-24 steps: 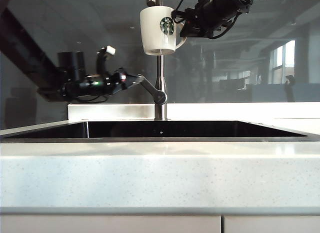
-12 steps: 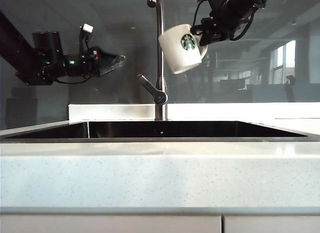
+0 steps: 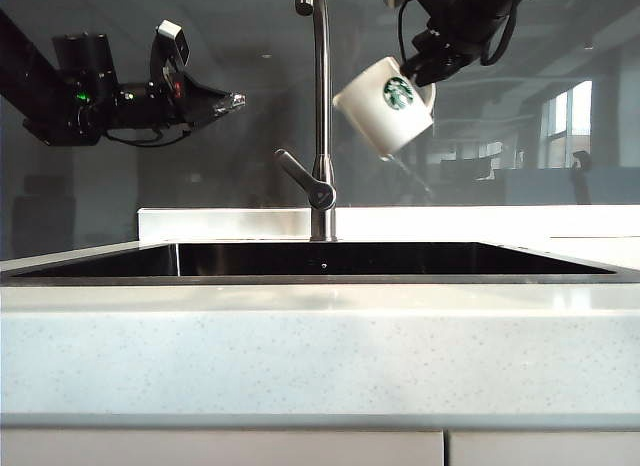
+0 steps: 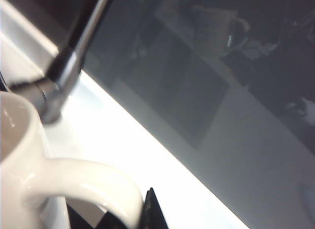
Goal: Pick up the mug next to the sink, go to the faucet to get some water, pour the water into the sink, and finally put the mug back to its place.
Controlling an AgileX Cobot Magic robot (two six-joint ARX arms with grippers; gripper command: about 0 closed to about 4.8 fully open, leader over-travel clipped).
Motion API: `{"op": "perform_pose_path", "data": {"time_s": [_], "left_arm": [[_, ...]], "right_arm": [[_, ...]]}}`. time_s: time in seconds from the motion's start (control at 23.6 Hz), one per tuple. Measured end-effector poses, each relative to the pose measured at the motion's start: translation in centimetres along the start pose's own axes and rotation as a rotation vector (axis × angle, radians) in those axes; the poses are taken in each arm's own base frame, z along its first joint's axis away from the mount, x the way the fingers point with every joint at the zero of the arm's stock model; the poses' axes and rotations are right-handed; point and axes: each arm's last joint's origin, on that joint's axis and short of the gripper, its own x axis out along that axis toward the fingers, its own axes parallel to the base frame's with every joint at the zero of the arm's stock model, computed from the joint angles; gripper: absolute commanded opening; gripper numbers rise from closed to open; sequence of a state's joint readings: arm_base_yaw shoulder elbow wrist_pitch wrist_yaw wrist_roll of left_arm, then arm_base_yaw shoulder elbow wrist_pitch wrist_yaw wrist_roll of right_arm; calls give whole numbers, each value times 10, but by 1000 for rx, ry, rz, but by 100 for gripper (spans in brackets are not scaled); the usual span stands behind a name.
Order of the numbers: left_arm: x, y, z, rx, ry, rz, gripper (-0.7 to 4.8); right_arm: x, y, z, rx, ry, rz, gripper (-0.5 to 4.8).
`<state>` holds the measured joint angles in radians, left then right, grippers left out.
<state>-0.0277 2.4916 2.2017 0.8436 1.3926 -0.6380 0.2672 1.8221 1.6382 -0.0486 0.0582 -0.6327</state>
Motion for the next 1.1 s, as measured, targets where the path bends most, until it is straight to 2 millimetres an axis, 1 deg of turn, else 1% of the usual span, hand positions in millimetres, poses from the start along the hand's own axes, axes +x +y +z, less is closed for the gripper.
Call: {"op": "perform_pose_path", "data": {"time_s": [0.08, 0.3, 0.47, 0.55, 0.63, 0.68, 0.93, 1.02, 1.1], "left_arm": [[0, -6, 10, 35, 0, -15, -2], [1, -13, 25, 74, -22, -3, -3], [1, -13, 25, 52, -25, -1, -3], [1, -13, 25, 35, -23, -3, -3], [1, -13, 25, 34, -19, -10, -3], [0, -14, 26, 35, -21, -12, -3], [0, -17, 28, 19, -26, -18, -3], [0, -17, 28, -25, -15, -29, -3], [0, -17, 28, -32, -7, -36, -3]], "right_arm": [[-2, 0, -2, -81, 57, -15, -1], [-7, -3, -3, -229, 133, -52, -1], [-9, -2, 0, -362, 161, -87, -2], [-9, 1, 2, -432, 173, -89, -2], [-10, 7, 7, -556, 177, -82, -2], [-11, 11, 11, -648, 172, -72, -2], [-14, 23, 24, -837, 129, -59, -2], [-17, 27, 29, -912, 112, -57, -2], [-19, 29, 33, -957, 99, -61, -2]]}}
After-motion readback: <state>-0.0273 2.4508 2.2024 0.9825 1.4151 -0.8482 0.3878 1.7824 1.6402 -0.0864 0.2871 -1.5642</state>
